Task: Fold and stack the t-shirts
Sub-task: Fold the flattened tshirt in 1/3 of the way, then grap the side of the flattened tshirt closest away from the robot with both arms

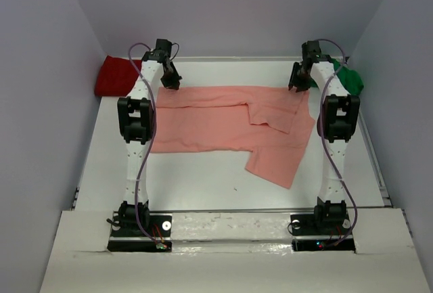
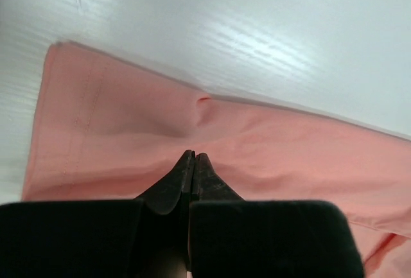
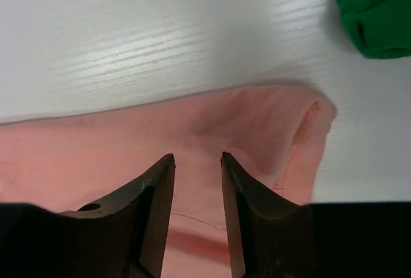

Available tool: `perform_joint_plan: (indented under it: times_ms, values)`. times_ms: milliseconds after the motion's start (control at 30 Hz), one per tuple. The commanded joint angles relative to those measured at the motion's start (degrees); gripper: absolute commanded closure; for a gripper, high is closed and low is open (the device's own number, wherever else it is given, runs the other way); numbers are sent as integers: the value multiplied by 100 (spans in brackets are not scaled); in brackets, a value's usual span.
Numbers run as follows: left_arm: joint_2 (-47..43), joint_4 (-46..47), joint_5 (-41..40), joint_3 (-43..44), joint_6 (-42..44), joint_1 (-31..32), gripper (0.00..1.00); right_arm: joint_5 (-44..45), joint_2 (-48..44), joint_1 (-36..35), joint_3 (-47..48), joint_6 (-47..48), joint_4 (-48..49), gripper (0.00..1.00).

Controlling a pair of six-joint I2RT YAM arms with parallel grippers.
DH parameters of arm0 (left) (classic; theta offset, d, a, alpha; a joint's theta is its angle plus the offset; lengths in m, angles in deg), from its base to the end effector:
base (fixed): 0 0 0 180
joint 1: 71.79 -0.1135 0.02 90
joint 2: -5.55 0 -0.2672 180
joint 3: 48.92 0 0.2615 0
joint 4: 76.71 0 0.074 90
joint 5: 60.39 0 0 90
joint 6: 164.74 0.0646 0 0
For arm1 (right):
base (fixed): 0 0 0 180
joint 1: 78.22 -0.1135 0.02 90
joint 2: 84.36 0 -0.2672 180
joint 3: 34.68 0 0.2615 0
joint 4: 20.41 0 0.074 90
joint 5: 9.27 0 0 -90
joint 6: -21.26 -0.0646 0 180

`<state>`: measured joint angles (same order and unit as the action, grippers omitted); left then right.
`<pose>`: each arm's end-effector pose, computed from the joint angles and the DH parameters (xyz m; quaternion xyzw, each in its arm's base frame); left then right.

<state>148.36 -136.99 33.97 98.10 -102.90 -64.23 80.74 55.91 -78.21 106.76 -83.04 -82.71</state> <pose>0.5653 -0.0800 0.1794 -0.1600 0.9424 -0.1241 0.2664 0.5539 -0.0001 0.1683 0.1206 0.9609 0.0309 0.2474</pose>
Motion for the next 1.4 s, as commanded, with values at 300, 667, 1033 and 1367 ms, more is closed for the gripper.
perform_joint_plan:
  times_ms: [300, 667, 1033, 1367]
  values:
    - [-2414, -51, -121, -1134, -75, -227, 80, -650, -2482, 60, -1350, -485, -308, 55]
    - [-4576, 1090, 382, -5816, 100, -702, 82, -1137, -6902, -482, -6363, -1320, 545, 59]
    - [-5156, 1098, 267, -6993, 285, -1053, 51, -1249, -9269, -792, -8149, -2129, -387, 44]
    - [-5702, 1371, 513, -8084, 74, -1493, 51, -1003, -10195, -845, -8801, -2542, -783, 38]
